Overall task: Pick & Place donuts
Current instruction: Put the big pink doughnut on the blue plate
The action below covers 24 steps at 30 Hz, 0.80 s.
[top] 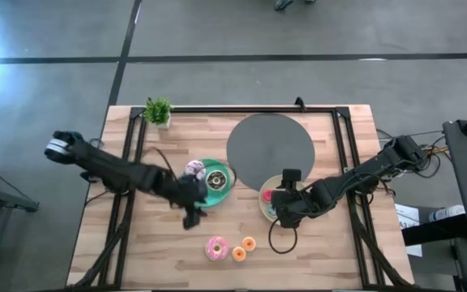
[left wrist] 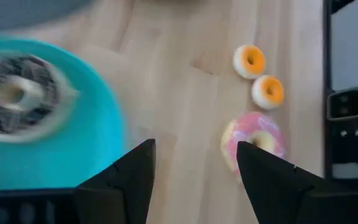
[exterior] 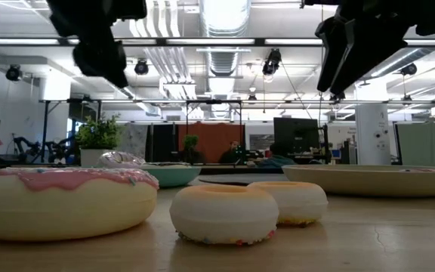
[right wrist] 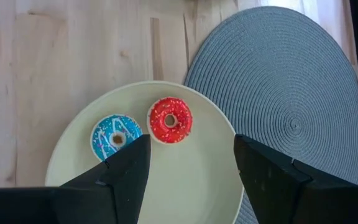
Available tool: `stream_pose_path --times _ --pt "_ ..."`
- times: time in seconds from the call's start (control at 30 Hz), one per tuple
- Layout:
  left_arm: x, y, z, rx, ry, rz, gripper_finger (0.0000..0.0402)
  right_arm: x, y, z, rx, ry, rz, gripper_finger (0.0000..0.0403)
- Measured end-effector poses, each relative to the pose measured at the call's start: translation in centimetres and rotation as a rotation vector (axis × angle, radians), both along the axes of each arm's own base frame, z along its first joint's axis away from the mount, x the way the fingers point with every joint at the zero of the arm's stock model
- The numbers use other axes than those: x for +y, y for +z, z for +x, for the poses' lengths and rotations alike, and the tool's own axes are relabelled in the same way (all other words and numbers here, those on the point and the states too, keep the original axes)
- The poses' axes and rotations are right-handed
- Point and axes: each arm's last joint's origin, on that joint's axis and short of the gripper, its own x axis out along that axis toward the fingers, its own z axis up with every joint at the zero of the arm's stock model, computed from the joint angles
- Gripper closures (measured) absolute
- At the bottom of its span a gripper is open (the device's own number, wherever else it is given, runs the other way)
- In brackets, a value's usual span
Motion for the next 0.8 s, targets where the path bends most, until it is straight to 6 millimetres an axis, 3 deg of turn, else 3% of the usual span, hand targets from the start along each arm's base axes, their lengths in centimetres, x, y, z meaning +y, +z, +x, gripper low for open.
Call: stream_pose_path --times 0.3,0.8 --pt "-6.5 -3.9 2.7 0.056 -0.053 0.001 0.021 0.0 0.0 -0.1 0.03 0.059 -0.03 0.0179" --pt "-10.7 -7.7 6.3 0.197 -0.058 0.03 0.0209 -0.4 0.9 -1.0 0.04 0.065 -0.036 0.0179"
